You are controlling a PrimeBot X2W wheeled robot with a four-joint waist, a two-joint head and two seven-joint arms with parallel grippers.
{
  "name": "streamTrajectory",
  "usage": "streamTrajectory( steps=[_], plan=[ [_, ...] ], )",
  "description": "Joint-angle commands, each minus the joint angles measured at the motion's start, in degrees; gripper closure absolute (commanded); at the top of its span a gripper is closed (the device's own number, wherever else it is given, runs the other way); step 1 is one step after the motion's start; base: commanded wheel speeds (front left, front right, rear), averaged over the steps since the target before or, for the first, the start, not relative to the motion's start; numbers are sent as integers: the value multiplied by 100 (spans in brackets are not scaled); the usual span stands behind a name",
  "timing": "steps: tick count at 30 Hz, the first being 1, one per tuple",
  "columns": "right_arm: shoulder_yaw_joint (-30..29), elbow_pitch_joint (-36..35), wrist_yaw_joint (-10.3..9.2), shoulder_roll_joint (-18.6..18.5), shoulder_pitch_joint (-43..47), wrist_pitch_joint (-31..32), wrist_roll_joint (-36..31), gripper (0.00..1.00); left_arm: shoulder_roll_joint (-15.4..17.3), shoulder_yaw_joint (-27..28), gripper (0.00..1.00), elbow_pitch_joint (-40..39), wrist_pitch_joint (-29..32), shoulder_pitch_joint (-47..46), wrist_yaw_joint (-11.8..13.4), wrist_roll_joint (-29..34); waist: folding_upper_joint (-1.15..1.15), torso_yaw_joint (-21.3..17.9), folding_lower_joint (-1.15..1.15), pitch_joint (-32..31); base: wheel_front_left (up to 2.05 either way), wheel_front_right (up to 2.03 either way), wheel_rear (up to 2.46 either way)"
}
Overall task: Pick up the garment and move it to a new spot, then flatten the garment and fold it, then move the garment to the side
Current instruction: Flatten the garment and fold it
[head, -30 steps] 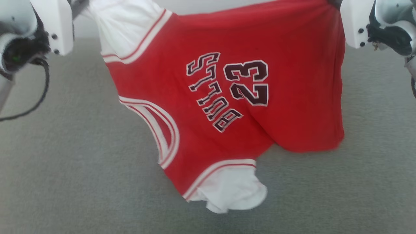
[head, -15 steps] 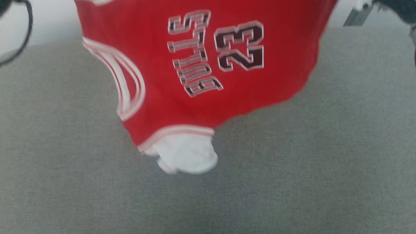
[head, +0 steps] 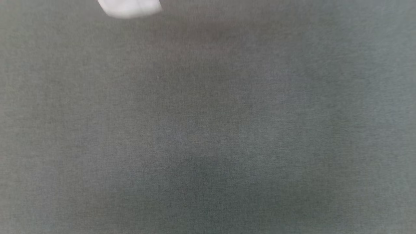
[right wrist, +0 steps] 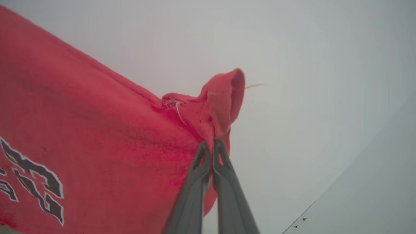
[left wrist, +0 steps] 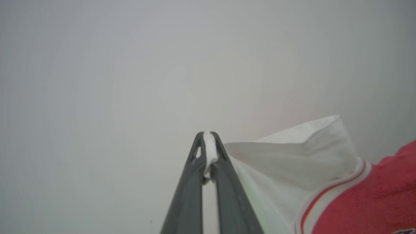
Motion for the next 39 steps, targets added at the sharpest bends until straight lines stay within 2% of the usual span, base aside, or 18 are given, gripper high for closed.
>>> streamTrajectory(
  steps=[1, 3, 7, 10, 14, 17, 22, 28, 30, 33, 39],
  plan=[
    [-84, 178, -6, 53, -90, -238, -209, 100, -49, 3, 100, 77, -259, -142, 66, 101, 0, 47, 0, 235, 0, 0, 0],
    [-202, 438, -6, 144, -144, -403, -458, 100, -120, 67, 100, 131, -469, -214, 84, 159, 0, 94, 0, 338, 0, 0, 0],
    [-190, 705, -6, 361, 197, -353, -737, 100, -226, 40, 100, 424, -538, 234, -276, 64, 0, 185, 0, 368, 0, 0, 0],
    [-141, 788, -7, 449, 585, -223, -729, 100, -324, -24, 100, 670, -540, 618, -458, -70, 0, 275, 0, 312, 0, 0, 0],
    [-24, 830, -6, 494, 1154, -1, -572, 100, -441, -162, 100, 953, -7, 1301, -587, -408, 0, 390, 0, 191, 0, 0, 0],
    [79, 834, -7, 497, 1560, 139, -403, 100, -506, -351, 100, 664, 664, 1891, -598, -880, 0, 475, 0, 79, 0, 0, 0],
    [333, 564, -6, 477, 2371, 474, 189, 100, -1, -734, 100, -335, 1926, 3033, -598, -1897, 0, 586, 0, -188, 0, 0, 0],
    [674, -16, -6, 215, 3161, 938, 782, 100, 424, -911, 100, -996, 2738, 3794, -599, -2417, 0, 658, 0, -413, 0, 0, 0],
    [837, -365, -6, 55, 3493, 1126, 1048, 100, 557, -966, 100, -1272, 2959, 4068, -539, -2531, 0, 674, 0, -489, 0, 0, 0],
    [1042, -916, -7, -291, 4009, 1415, 1422, 100, 769, -1035, 100, -1821, 3263, 4512, -308, -2662, 0, 689, 0, -587, 0, 0, 0],
    [1223, -2123, -6, -957, 4981, 2005, 2010, 100, 1421, -1090, 100, -3292, 3698, 5464, 452, -3006, 0, 665, 0, -716, 0, 0, 0]
  ],
)
